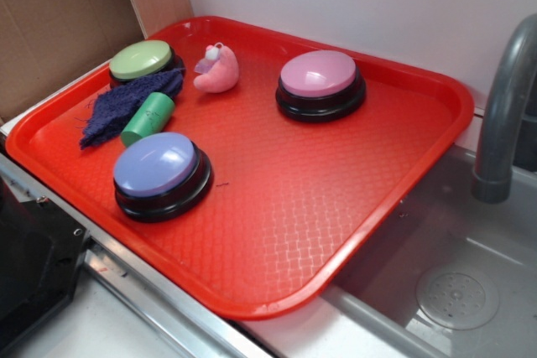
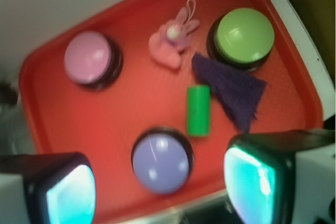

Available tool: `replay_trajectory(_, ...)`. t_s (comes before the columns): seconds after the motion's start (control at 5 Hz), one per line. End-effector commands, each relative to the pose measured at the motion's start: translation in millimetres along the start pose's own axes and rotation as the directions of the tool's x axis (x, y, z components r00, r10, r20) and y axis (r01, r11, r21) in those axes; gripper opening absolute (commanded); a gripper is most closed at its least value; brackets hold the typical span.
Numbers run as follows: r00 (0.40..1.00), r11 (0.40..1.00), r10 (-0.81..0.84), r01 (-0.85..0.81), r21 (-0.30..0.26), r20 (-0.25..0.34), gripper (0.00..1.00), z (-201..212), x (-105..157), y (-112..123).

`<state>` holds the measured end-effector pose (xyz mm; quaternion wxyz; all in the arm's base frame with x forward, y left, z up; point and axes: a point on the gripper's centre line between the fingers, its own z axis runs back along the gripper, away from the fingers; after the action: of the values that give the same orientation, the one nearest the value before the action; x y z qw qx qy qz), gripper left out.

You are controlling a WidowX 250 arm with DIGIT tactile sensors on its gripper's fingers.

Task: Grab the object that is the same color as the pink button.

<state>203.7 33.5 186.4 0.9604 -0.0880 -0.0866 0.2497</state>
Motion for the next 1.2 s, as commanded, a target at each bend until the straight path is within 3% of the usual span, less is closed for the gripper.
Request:
replay_trajectory(0.0, 0.932, 0.951, 0.310, -0.306, -0.048, 0.189, 1.00, -48, 47, 13)
replay_trajectory(0.4, 0.831, 0.863, 0.504, -0.495, -0.101, 0.235, 1.00, -108, 77, 17)
replay_trajectory(0.8, 0.814, 0.841, 0.539, -0.535, -0.083, 0.217, 1.00, -152, 90, 7)
replay_trajectory(1.0, 0.837, 0.857, 0.513, -0.512, -0.060, 0.191, 1.00, -165, 92, 0)
